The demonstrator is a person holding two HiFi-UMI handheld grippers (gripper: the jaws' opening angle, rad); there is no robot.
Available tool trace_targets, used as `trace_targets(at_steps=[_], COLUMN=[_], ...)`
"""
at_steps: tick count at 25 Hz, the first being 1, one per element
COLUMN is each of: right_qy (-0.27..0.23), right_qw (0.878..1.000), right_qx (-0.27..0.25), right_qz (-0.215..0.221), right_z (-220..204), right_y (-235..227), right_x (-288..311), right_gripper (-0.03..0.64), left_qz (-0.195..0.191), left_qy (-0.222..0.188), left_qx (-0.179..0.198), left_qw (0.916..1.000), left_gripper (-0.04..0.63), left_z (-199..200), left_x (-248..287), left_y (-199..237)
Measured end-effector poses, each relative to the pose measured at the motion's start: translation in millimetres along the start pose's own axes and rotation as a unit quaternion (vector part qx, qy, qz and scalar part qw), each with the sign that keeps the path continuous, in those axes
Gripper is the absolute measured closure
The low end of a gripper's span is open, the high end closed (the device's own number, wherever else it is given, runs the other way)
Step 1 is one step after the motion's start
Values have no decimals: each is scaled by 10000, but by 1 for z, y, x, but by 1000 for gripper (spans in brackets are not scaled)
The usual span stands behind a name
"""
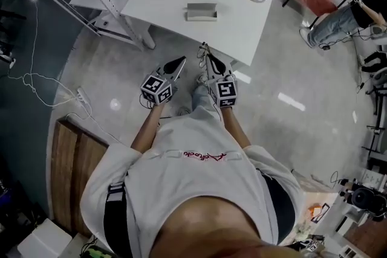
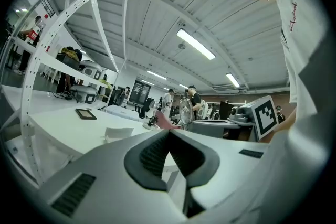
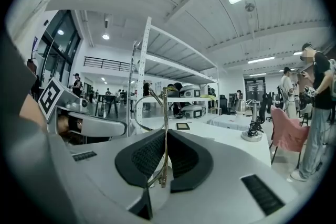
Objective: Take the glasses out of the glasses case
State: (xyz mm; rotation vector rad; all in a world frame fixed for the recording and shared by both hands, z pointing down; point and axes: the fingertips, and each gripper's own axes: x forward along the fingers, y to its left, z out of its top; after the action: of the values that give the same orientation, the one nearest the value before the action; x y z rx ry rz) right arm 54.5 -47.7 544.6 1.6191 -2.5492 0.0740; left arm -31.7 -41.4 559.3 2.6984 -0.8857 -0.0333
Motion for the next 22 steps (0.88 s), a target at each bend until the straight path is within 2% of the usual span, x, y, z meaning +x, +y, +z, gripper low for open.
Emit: trace_targets(at_steps=[9, 22], right_qy=[-97, -170], right_qw=[9999, 9998], right_qx=[-117, -92], right_qz=[59, 108], right_z=[7, 2], right_y=[7, 4], right_x=[-20, -28], right_gripper=[600, 600], left_qz=[-1, 56], left_qy=[-173, -143], left_qx=[64, 148], left_qw=[9998, 9998], left_gripper=[569, 569], left_z=[3, -5], left_x=[-8, -8], left_y=[-23, -36])
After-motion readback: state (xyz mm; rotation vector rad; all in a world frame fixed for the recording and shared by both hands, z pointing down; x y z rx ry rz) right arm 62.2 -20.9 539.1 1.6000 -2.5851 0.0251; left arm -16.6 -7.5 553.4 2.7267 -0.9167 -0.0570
